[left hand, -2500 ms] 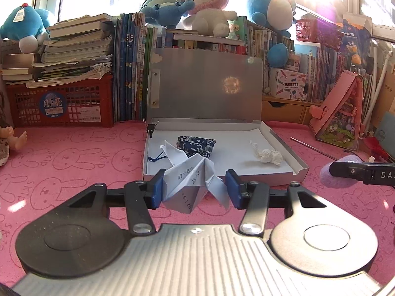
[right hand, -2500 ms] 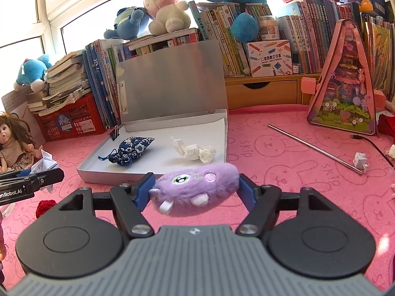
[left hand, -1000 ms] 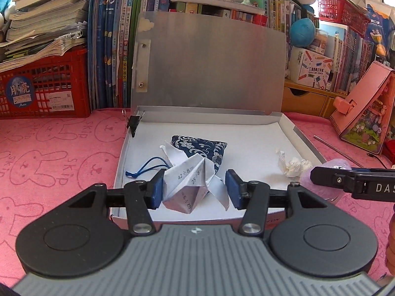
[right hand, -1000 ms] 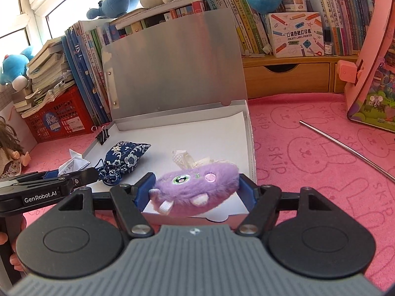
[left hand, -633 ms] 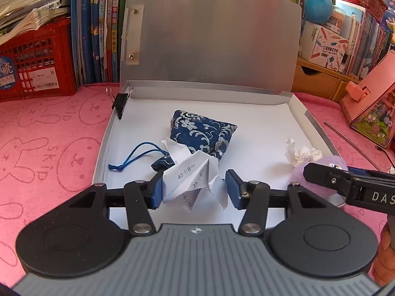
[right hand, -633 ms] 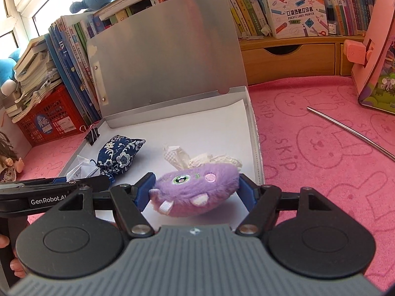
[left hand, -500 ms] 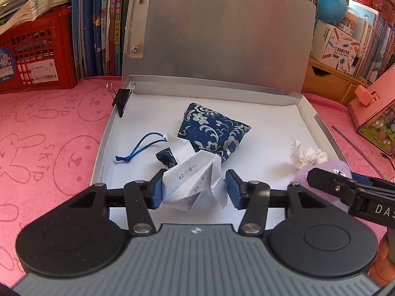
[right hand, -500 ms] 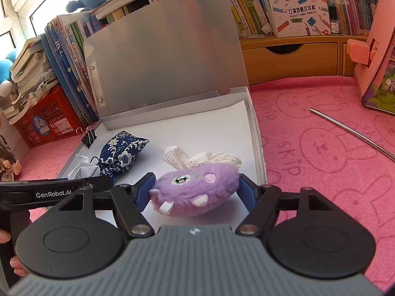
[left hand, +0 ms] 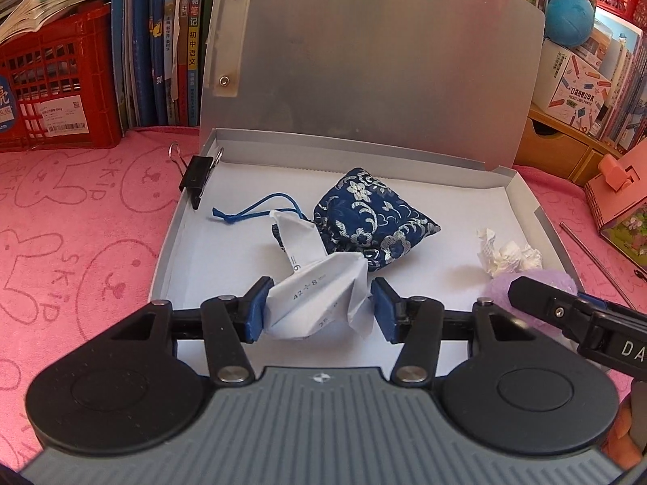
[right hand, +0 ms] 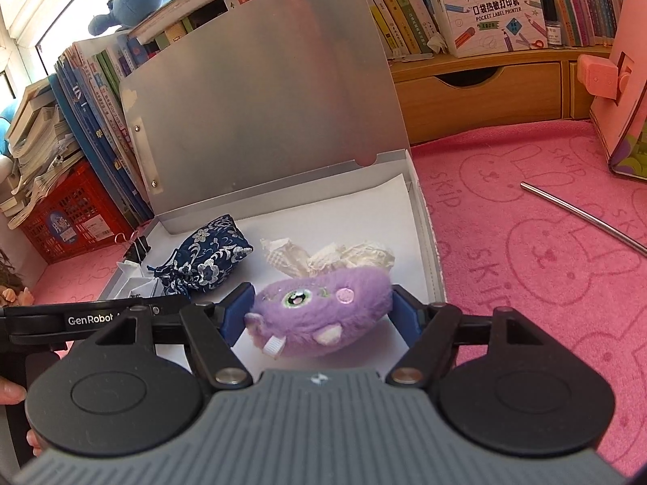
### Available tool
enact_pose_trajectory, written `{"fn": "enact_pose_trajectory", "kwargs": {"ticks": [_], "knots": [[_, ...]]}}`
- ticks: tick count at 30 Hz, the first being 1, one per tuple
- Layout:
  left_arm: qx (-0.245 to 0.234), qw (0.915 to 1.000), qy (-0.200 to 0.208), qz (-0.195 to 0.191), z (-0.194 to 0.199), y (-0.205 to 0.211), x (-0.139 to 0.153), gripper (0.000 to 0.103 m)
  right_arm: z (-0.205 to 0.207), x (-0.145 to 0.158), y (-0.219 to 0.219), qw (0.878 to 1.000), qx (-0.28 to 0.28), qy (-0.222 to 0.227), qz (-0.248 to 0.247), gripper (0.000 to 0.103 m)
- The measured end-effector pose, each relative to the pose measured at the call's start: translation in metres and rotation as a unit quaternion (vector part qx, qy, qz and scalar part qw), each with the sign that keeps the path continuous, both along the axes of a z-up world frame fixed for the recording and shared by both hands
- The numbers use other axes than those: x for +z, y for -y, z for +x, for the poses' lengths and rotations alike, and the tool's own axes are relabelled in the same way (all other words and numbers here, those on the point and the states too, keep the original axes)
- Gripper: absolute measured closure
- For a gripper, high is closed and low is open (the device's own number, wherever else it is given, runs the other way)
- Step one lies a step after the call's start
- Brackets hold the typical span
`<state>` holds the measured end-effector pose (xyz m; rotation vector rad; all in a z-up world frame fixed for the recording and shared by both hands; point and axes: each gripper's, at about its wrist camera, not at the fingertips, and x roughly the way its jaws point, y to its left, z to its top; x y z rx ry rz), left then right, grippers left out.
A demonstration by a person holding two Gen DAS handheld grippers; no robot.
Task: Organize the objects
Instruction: 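Open both tools to drop the paper and plush in the box, then move the left tool to the red knitted bundle while the right tool reaches the white plush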
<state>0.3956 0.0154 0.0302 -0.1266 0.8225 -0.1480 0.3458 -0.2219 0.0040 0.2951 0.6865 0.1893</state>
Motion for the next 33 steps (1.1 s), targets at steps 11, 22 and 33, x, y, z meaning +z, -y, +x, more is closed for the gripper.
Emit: {"fn": "enact_pose_trajectory", "kwargs": {"ticks": [11, 22, 33], "knots": [[-0.015, 0.9991, 0.039, -0.001, -0.036, -0.002, 0.025, 0.021, -0.028, 0.029, 0.011, 0.999, -0.016, 0.029, 0.012, 0.014], [-0.047, 0.9915, 0.119, 0.023, -0.12, 0.001, 0.054, 0.012, -0.097, 0.061, 0.02, 0.996, -0.011, 0.091, -0.015, 0.01], [-0.031, 0.9823, 0.181, 0.037, -0.221, -0.021, 0.038, 0.005, -0.202, 0.047, 0.012, 0.984, 0.009, 0.14, -0.109, 0.004]]}}
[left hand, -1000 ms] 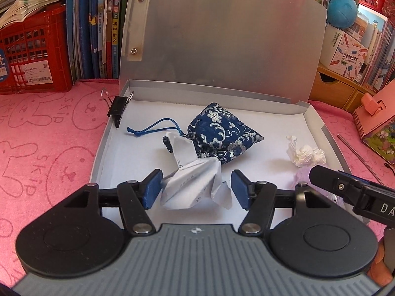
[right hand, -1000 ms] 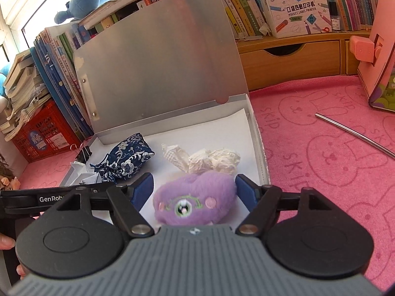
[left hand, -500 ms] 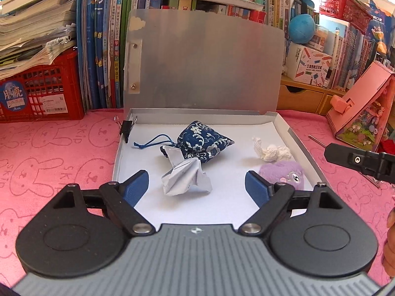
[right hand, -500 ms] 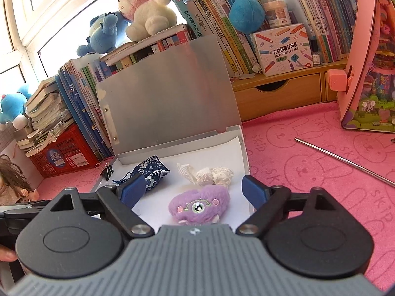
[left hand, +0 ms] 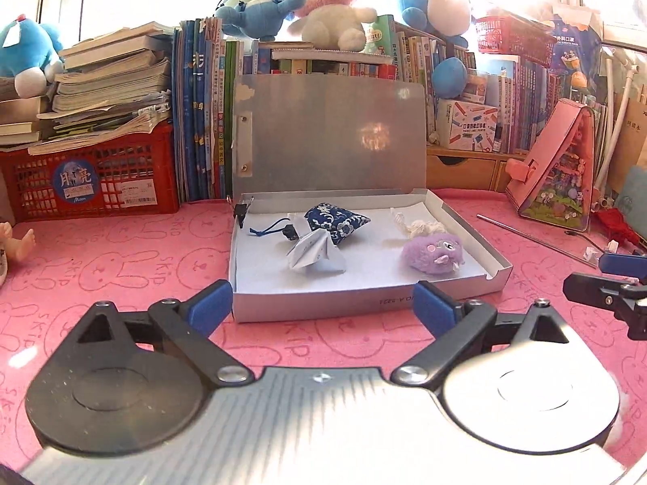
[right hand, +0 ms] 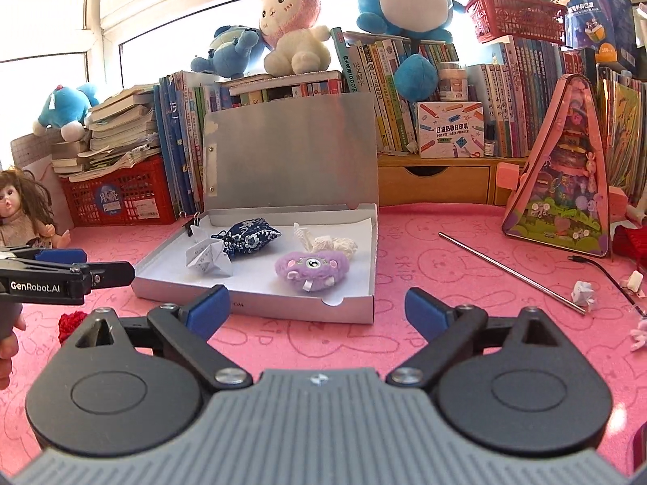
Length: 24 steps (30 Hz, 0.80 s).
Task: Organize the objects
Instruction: 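Move the left tool to the red knitted bundle while the right tool reaches the white plush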
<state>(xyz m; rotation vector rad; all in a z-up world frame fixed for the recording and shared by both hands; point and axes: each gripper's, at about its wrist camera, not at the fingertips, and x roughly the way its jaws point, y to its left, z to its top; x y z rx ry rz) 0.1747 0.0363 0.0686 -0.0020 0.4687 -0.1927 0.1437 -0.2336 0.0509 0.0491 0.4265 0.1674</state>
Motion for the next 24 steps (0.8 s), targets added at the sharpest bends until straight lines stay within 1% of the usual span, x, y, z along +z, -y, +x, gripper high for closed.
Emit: {"fn": "enact_pose_trajectory", "kwargs": {"ticks": [3, 7, 9, 14, 16, 19, 22, 24], "knots": [[0.005, 1.0, -0.006, -0.002, -0.018, -0.011, -0.011, 0.004, -0.026, -0.008, -0.002, 1.0, 0.003, 0.005, -0.019, 0.001], [0.021, 0.9996, -0.005, 0.017, -0.034, -0.019, -0.029, 0.003, -0.048, -0.019, -0.001, 1.0, 0.007, -0.001, -0.028, 0.0], [0.027, 0.9994, -0.01, 0.022, -0.036, -0.022, -0.037, 0.003, -0.056, -0.028, -0.001, 0.999, 0.004, -0.006, -0.035, 0.0], [0.042, 0.9987, -0.028, 0.01, -0.033, -0.028, -0.056, 0.003, -0.063, -0.051, 0.001, 0.998, 0.0, -0.031, -0.047, 0.0], [0.045, 0.9981, -0.042, 0.004, -0.028, -0.029, -0.059, 0.003, -0.065, -0.058, 0.0, 0.998, 0.008, -0.033, -0.054, 0.0], [0.045, 0.9979, -0.047, -0.008, -0.025, -0.03, -0.06, 0.003, -0.068, -0.058, -0.006, 0.997, 0.022, -0.022, -0.065, 0.0], [0.04, 0.9975, -0.059, -0.003, -0.021, -0.027, -0.062, 0.003, -0.065, -0.06, -0.012, 0.995, 0.042, -0.035, -0.079, 0.0], [0.04, 0.9971, -0.064, -0.002, -0.018, -0.027, -0.063, 0.003, -0.066, -0.061, -0.016, 0.994, 0.054, -0.035, -0.091, 0.0]]}}
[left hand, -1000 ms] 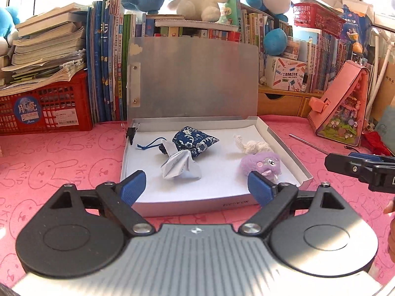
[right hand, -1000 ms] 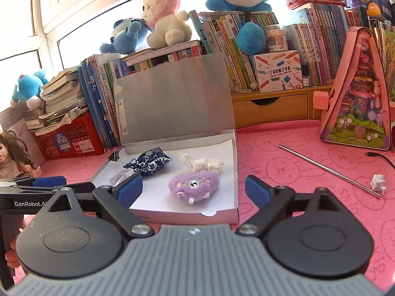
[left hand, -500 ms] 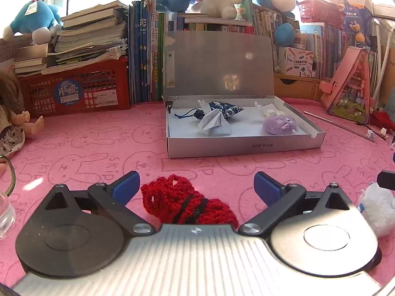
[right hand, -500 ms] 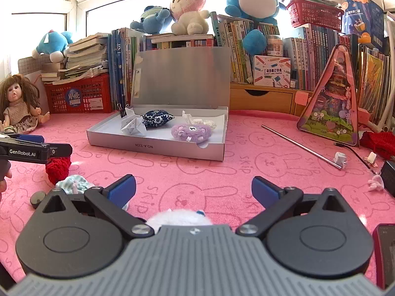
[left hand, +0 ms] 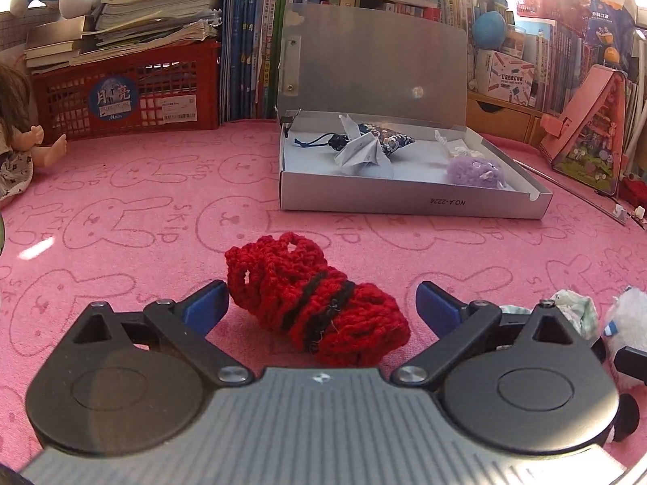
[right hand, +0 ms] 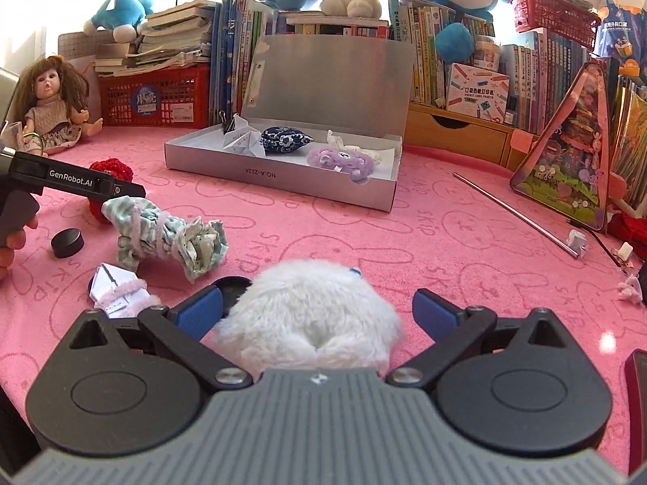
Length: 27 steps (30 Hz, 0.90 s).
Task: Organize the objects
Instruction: 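Move the left tool to the red knitted bundle while the right tool reaches the white plush, then close the left tool on the red knitted bundle while the right tool grips the white plush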
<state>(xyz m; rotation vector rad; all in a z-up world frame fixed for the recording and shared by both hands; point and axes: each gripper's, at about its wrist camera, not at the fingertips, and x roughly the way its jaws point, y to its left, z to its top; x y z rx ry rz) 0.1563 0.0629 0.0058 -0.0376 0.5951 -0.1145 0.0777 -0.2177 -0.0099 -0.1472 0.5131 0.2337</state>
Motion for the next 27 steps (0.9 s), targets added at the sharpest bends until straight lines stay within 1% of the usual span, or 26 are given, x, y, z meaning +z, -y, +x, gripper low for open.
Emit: {"fn": "enact_pose_trajectory", "kwargs": {"ticks": [3, 8, 12, 15, 20, 25, 27], "knots": [[0.002, 1.0, -0.004, -0.002, 0.001, -0.001, -0.001, 0.003, 0.0, -0.002, -0.003, 1.0, 0.01, -0.008, -0.007, 0.0], [0.016, 0.9996, -0.02, -0.008, 0.006, -0.005, -0.004, 0.004, 0.005, -0.003, -0.002, 1.0, 0.007, -0.027, -0.002, 0.0], [0.02, 0.9995, -0.022, -0.008, 0.007, -0.006, -0.004, 0.004, 0.007, -0.006, -0.006, 0.999, 0.008, -0.036, -0.017, 0.0], [0.025, 0.9994, -0.023, -0.001, 0.007, -0.005, -0.005, 0.007, 0.004, -0.006, -0.01, 0.999, 0.009, -0.028, -0.031, 0.001], [0.024, 0.9994, -0.023, 0.008, 0.007, -0.002, -0.005, 0.012, 0.004, -0.006, -0.009, 0.999, 0.011, -0.028, -0.029, 0.003], [0.026, 0.9992, -0.024, 0.02, 0.007, 0.002, -0.005, 0.013, 0.0, -0.006, -0.011, 0.999, 0.011, -0.018, -0.037, 0.008], [0.026, 0.9992, -0.022, 0.022, 0.006, 0.003, -0.004, 0.019, -0.001, -0.006, -0.012, 0.999, 0.013, -0.014, -0.04, 0.009]]}}
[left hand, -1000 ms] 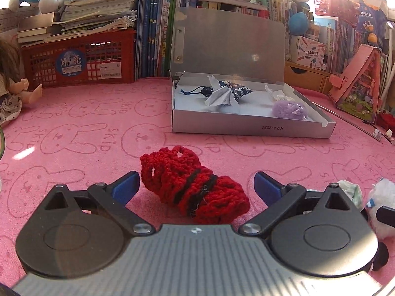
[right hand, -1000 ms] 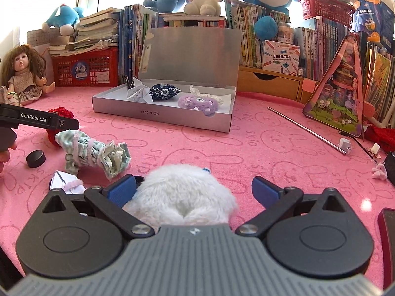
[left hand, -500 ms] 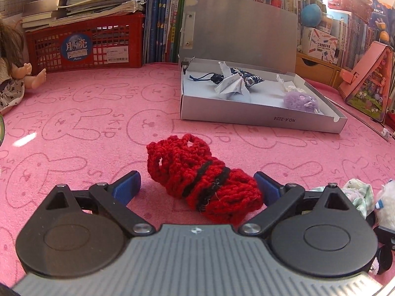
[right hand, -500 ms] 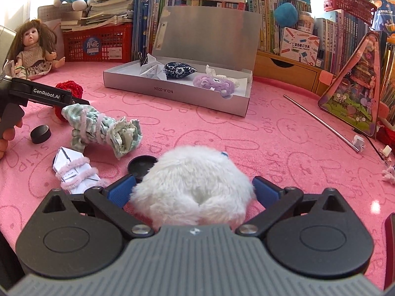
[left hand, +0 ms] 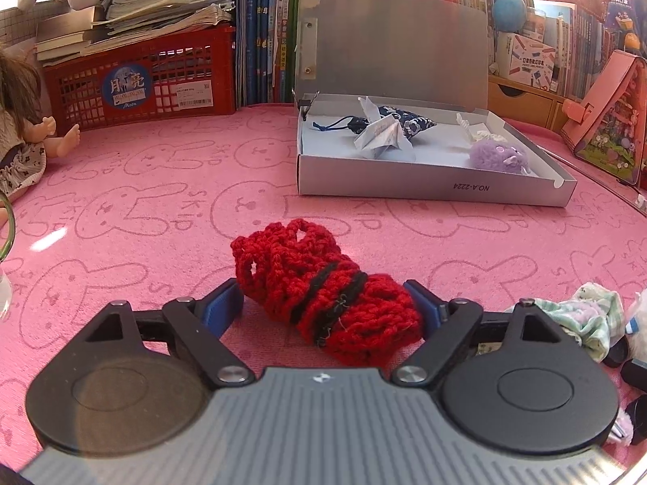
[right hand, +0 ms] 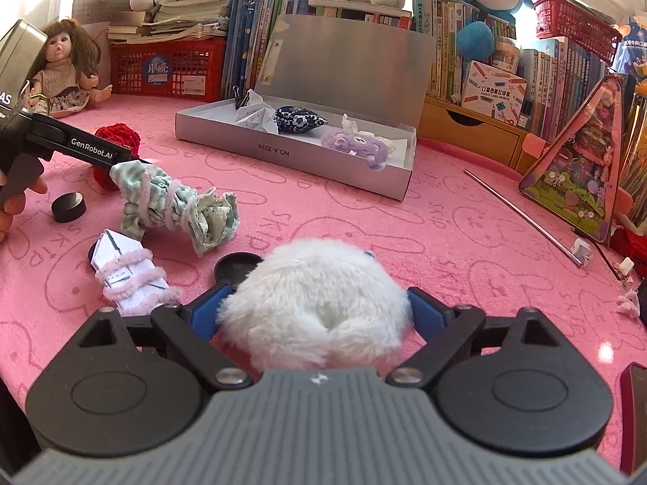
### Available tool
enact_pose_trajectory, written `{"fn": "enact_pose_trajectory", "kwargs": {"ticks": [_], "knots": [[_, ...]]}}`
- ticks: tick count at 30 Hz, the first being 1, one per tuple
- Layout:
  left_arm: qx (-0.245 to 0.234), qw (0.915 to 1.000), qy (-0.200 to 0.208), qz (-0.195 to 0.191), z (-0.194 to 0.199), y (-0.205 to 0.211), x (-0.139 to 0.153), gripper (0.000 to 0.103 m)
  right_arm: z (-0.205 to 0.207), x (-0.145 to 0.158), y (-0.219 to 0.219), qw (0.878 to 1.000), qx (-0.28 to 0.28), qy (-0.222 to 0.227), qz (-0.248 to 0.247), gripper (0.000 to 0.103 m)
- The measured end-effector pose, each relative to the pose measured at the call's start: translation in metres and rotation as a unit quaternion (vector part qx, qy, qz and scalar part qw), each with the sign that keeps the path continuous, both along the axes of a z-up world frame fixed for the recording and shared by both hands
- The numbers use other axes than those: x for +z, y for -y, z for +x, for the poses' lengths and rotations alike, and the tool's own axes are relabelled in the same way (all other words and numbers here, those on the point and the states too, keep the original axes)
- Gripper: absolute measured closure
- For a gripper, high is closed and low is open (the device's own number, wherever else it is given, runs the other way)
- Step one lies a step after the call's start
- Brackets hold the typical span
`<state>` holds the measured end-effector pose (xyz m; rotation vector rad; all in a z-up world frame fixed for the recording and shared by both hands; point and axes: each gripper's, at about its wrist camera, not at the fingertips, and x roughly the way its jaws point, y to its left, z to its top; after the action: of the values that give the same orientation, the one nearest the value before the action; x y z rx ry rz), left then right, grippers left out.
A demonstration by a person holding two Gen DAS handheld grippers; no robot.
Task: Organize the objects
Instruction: 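Close the left tool on the red knitted bundle while the right tool grips the white plush, then carry the red bundle and white plush into the grey box with both tools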
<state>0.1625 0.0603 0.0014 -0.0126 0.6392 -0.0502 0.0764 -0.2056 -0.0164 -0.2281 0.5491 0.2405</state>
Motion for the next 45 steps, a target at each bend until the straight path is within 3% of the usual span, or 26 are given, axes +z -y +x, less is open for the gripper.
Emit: {"fn": "enact_pose_trajectory", "kwargs": {"ticks": [2, 5, 12, 30, 45], "knots": [[-0.003, 1.0, 0.007, 0.0, -0.002, 0.001, 0.001, 0.031, -0.001, 0.0, 0.0, 1.0, 0.001, 0.003, -0.001, 0.012], [-0.006, 0.9999, 0.014, 0.004, -0.005, 0.003, 0.002, 0.038, -0.002, 0.001, 0.0, 1.0, 0.005, 0.005, 0.0, 0.016], [-0.009, 0.9994, 0.032, 0.012, -0.014, 0.01, 0.007, 0.046, -0.002, 0.003, 0.003, 1.0, 0.007, 0.007, 0.008, 0.018], [-0.05, 0.9958, 0.073, 0.023, -0.022, 0.031, 0.036, 0.055, 0.009, 0.028, 0.019, 0.998, -0.007, 0.008, 0.068, 0.02], [-0.053, 0.9945, 0.088, 0.018, 0.022, 0.034, 0.067, 0.055, 0.086, 0.069, 0.022, 0.993, -0.04, 0.013, 0.108, 0.02]]}}
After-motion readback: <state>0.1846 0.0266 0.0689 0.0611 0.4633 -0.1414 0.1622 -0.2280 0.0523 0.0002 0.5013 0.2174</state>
